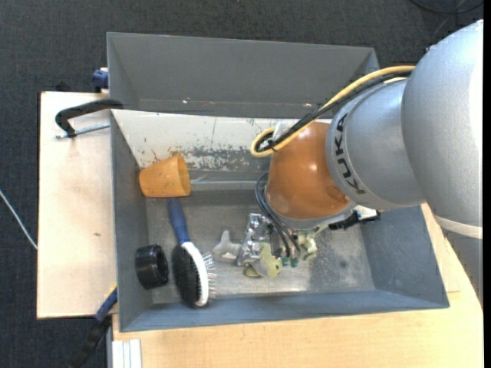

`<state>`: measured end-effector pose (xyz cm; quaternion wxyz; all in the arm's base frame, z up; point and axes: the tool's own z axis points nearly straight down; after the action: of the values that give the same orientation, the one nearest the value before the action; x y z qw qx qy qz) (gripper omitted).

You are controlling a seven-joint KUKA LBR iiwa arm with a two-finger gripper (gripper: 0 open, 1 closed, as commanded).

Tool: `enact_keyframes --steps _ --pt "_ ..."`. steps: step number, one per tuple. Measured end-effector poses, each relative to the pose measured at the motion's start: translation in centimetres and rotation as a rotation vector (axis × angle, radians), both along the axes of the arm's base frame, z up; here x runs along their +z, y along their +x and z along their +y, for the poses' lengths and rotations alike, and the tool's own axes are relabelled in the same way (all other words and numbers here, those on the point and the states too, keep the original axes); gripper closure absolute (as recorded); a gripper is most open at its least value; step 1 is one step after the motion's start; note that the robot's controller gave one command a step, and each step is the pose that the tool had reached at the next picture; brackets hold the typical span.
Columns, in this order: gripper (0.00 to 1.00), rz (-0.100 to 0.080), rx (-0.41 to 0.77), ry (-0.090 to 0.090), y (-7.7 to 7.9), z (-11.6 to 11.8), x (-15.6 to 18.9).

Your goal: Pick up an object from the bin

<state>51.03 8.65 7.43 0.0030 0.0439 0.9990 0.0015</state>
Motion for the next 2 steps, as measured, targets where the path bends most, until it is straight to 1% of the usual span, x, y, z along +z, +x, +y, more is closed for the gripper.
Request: enact_keyframes --steps 1,2 --pt "1.0 -0.005 0.0 0.001 0.25 0.12 5.94" --pt "1.0 -0.001 0.001 0.0 0.38 0.21 6.71"
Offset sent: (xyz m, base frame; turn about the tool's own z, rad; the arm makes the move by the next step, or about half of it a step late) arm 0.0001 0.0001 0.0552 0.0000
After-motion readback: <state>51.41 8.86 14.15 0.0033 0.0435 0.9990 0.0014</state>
